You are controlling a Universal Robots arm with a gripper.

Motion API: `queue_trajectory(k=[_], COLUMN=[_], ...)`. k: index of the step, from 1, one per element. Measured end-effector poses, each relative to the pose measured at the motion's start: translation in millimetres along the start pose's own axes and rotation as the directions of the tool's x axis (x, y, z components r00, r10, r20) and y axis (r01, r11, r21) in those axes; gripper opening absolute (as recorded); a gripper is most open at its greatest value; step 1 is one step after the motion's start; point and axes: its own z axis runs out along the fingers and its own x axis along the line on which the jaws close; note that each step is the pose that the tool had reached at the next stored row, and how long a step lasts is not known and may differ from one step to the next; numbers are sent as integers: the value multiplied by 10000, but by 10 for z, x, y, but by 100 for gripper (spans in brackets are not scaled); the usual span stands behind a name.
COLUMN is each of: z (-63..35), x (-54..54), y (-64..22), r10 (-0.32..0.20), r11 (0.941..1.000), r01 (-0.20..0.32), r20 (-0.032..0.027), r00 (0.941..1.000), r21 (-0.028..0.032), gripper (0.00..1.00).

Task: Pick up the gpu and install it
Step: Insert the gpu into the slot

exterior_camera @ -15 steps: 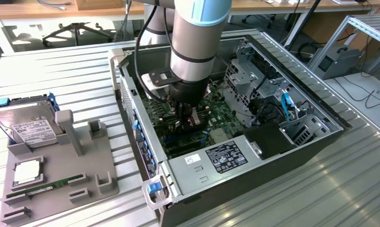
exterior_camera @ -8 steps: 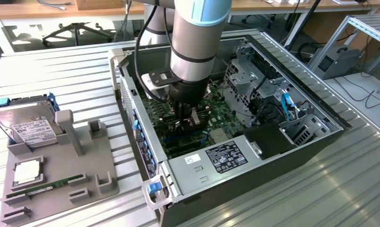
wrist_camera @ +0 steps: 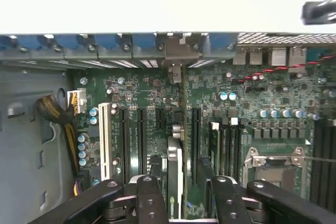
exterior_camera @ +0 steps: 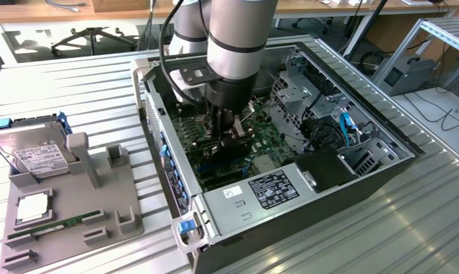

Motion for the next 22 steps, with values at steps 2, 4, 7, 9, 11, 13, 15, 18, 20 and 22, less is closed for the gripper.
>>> queue_trajectory(k=[2,4,7,9,11,13,15,18,20,22], z=[-83,-130,-140,-137,-128,-121,-117,-113,-113,-113], x=[-27,-69,-129,-145,-151,-151,-151,-152,-151,-152], y=[-2,-3,-7,-25,-104,-187,-279,-396,-405,-406], r10=[-1,-2,-3,-7,-13,-26,-40,-52,-53,-52], r11=[10000,10000,10000,10000,9999,9997,9995,9992,9992,9992], r01=[1,3,3,7,11,23,37,48,49,48], r20=[-19,-64,-111,-112,-112,-111,-111,-110,-111,-110], r00=[10000,10000,9999,9999,9999,9999,9999,9999,9999,9999], r21=[0,2,-4,-33,-140,-227,-301,-386,-392,-393], gripper=[40,40,25,25,14,11,11,11,11,11])
